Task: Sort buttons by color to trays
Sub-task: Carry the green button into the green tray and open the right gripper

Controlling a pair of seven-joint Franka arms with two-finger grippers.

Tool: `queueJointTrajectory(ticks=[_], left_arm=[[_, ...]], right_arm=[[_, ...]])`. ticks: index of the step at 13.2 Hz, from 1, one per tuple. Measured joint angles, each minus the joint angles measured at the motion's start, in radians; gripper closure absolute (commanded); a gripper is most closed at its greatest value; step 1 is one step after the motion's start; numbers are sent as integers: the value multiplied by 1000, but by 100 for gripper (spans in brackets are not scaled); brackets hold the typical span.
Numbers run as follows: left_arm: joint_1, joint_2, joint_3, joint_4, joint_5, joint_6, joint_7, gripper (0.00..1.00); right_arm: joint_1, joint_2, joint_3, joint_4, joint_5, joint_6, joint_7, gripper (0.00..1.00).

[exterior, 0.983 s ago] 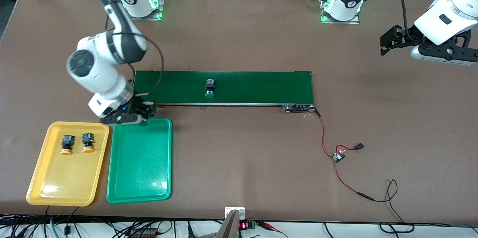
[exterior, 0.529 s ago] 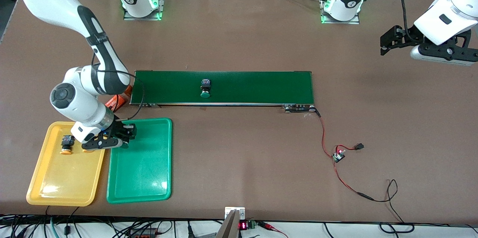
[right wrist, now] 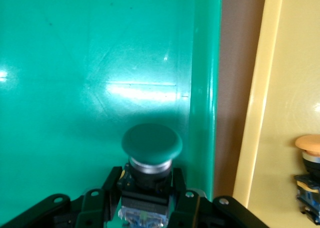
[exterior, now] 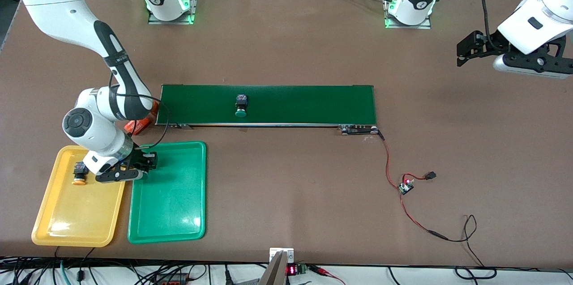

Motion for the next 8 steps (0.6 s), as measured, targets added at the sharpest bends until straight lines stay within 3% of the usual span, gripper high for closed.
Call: queueJointTrajectory(ticks=[5,8], left_arm=[[-1,0,-3,0,0,-13,0,0],[-1,0,-3,0,0,-14,0,0]], right_arm=[[43,-38,-31,-5,0,-3,9,0],[82,-163,-29,-109,1,-60,134,0]])
